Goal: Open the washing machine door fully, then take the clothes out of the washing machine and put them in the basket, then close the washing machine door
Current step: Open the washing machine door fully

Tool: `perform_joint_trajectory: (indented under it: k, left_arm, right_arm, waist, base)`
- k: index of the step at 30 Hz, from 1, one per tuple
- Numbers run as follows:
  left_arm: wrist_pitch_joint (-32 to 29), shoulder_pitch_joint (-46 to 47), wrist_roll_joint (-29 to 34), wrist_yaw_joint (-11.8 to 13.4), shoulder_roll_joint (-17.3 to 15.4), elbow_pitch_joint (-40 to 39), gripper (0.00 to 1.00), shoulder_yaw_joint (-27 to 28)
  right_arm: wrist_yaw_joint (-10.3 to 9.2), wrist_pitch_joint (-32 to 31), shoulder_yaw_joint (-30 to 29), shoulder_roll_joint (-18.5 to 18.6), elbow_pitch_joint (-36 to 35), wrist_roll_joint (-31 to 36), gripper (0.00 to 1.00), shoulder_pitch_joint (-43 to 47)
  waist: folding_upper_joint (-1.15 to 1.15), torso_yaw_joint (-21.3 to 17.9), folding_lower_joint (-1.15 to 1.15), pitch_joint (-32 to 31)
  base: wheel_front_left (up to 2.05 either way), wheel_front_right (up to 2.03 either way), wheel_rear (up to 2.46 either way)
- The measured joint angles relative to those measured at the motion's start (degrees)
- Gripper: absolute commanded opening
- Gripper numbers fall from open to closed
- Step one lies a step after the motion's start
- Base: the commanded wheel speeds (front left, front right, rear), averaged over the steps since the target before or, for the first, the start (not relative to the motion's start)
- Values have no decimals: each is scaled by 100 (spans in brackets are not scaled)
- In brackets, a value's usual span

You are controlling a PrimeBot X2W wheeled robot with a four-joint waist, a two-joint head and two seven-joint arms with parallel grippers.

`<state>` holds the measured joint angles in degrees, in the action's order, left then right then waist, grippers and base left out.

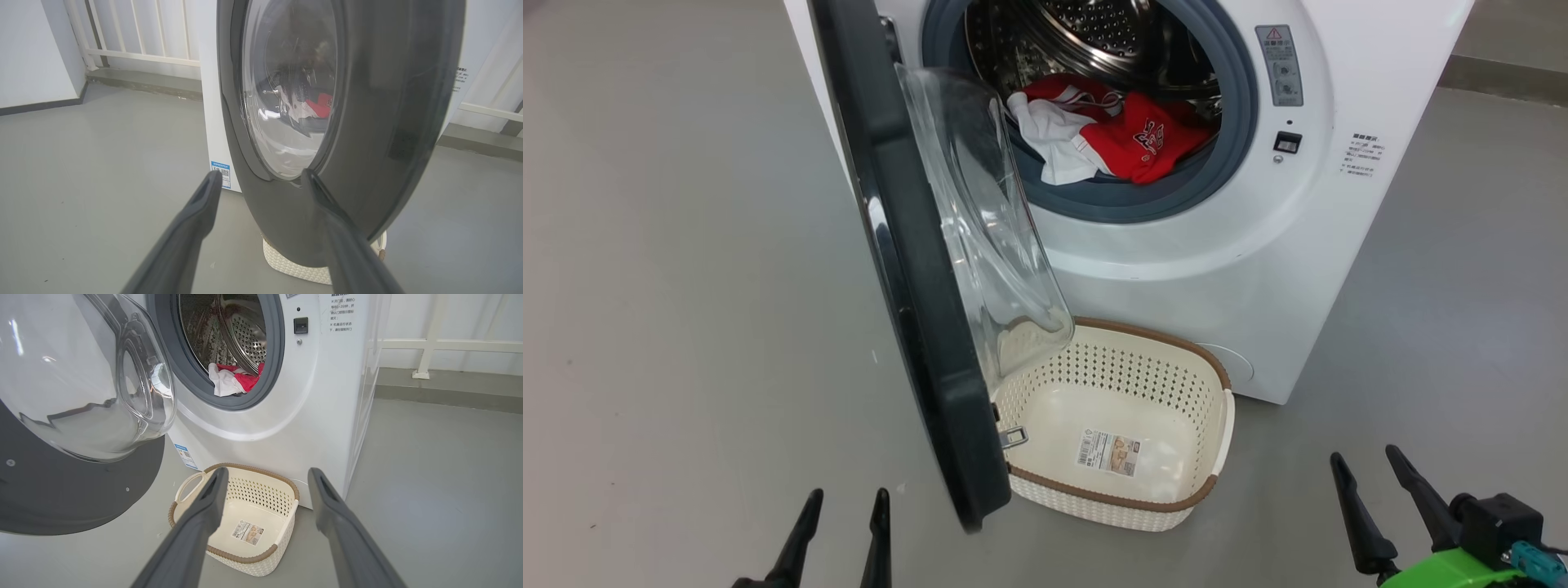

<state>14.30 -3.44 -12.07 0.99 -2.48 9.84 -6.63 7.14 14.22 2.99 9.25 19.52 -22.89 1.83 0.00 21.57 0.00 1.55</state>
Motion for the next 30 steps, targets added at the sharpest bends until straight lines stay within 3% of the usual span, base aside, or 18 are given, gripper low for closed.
perform_joint_trajectory:
  k: [15, 16, 18, 25, 30]
  left_arm:
    - [0, 0, -10, 7, 0, -3, 100, -4]
    - [0, 0, -24, 7, 0, -5, 60, 3]
    - [0, 1, -91, 8, 1, -24, 0, 42]
    - [0, 91, -455, 25, 1, -658, 0, 375]
    - [13, 353, -677, 119, 2, -1757, 0, 445]
  right_arm:
    - [0, 0, -215, -121, 13, 245, 100, 173]
    - [0, 0, -220, -124, 9, 253, 100, 173]
    - [0, 0, -232, -142, -11, 272, 100, 173]
    - [0, 0, -231, -197, -70, 285, 100, 173]
    - [0, 0, -229, -192, -93, 283, 100, 172]
  waist:
    - [0, -34, 0, -8]
    - [0, -33, 0, -10]
    - [0, -35, 0, -15]
    - [0, -38, 0, -15]
    - [0, -41, 0, 17]
  base:
    - [0, 0, 0]
    - [0, 0, 0]
    - [0, 0, 0]
    - [0, 0, 0]
    - [0, 0, 0]
